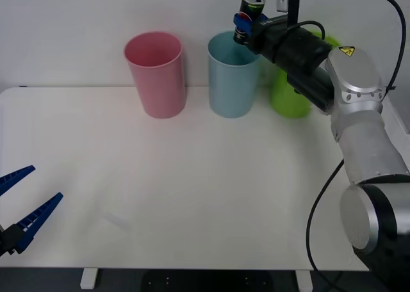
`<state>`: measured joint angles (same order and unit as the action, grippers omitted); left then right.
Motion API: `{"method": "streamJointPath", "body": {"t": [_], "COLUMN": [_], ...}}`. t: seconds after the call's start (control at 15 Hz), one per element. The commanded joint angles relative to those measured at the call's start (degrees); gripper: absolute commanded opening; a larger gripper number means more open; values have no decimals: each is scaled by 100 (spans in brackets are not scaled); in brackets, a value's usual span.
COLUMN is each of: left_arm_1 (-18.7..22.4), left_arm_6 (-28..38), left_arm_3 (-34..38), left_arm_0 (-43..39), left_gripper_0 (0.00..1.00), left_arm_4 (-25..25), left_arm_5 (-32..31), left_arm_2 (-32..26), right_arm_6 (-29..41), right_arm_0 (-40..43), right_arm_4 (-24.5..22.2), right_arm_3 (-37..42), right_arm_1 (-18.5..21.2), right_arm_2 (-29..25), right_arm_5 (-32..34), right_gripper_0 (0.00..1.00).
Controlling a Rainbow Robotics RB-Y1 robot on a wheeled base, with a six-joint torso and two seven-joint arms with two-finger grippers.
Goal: Grasp the object on the table and drop it into the matching bin: aluminum can to the light blue bin, PET bottle to the pink bin.
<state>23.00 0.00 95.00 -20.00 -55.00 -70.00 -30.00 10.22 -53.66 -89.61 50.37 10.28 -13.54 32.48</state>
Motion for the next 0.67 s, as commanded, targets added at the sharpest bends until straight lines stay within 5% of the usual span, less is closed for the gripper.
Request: {"method": "streamJointPath", "body": {"t": [0.07, 0.67], "left_arm_1": [0, 0], "left_arm_6": [0, 0], "left_arm_3": [0, 0], "left_arm_0": [0, 0], "left_gripper_0": [100, 100], "left_arm_4": [0, 0], "left_arm_5": [0, 0], "left_arm_2": [0, 0], "right_arm_6": [-99, -187], "right_arm_0": [-180, -188], "right_arm_4": [-223, -250], "right_arm_3": [-185, -203], "right_arm_1": [-149, -193], "right_arm_2": [-131, -87], "right_arm_5": [-92, -110], "right_gripper_0": [0, 0]}}
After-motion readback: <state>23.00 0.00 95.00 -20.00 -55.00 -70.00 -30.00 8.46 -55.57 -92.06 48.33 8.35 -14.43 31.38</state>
